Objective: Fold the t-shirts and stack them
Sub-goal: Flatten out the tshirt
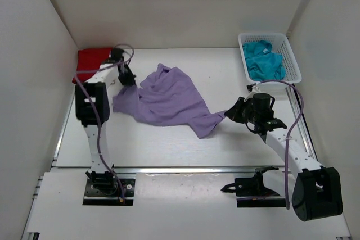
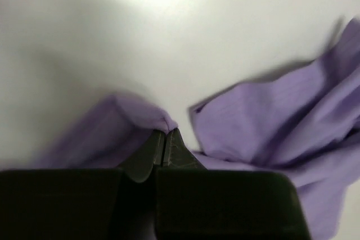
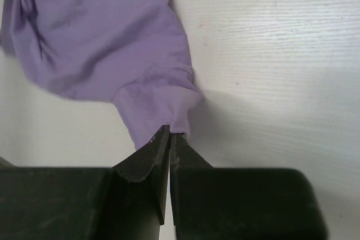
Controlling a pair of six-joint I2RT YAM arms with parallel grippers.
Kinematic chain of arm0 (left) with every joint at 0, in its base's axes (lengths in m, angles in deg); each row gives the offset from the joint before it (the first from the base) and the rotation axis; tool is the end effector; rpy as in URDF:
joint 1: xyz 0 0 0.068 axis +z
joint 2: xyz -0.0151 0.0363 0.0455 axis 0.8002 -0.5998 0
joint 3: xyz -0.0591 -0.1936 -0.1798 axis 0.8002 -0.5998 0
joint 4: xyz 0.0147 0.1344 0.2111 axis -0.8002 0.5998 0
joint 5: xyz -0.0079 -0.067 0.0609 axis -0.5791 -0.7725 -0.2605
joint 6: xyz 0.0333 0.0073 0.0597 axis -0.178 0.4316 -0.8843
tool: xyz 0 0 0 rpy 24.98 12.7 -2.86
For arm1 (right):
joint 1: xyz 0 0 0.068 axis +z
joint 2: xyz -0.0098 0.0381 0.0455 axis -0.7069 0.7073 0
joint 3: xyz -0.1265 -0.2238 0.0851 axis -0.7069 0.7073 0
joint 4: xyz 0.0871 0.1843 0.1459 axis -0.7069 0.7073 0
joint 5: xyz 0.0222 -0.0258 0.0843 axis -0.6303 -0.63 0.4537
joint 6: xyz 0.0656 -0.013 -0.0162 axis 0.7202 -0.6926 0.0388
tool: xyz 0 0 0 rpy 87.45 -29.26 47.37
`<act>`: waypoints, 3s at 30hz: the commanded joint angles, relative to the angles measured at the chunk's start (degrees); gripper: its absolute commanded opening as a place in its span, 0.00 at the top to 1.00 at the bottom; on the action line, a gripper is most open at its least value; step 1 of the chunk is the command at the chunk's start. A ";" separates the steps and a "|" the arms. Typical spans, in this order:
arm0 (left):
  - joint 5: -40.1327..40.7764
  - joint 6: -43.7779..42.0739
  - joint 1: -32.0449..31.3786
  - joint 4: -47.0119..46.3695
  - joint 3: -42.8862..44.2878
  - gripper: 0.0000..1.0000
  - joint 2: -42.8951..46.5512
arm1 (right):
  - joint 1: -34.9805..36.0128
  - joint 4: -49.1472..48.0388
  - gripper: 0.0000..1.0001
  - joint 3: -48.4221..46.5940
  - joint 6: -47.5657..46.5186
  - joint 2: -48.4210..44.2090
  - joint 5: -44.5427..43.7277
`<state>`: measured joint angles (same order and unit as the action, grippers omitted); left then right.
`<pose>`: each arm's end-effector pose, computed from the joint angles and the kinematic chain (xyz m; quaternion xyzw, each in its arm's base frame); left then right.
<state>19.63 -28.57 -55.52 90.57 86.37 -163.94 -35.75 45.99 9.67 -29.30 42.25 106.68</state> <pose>0.4425 -0.0222 0.1554 -0.2523 0.9385 -0.1042 0.2112 0.2249 0.0549 0.2096 0.0588 0.8756 0.2821 0.3876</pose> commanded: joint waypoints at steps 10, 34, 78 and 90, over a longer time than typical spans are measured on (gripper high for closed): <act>-1.33 2.86 0.25 -11.33 -0.92 0.47 12.53 | 0.96 2.55 1.00 11.20 1.67 -12.61 -0.73; -2.03 12.63 4.92 -32.21 -12.22 0.65 4.57 | 5.62 0.18 1.00 11.73 0.97 -10.06 -0.46; 3.77 9.55 3.78 -25.18 -3.33 1.00 -0.82 | 3.42 1.67 1.00 7.00 0.88 -10.06 0.77; -5.46 4.89 -2.98 -18.15 -7.73 1.00 31.85 | 5.08 15.17 1.00 -22.33 -3.59 -9.70 -11.33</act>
<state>17.07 -20.71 -56.83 71.10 77.54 -145.34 -31.82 57.22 -3.13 -29.87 34.56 101.48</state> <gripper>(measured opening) 0.028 0.009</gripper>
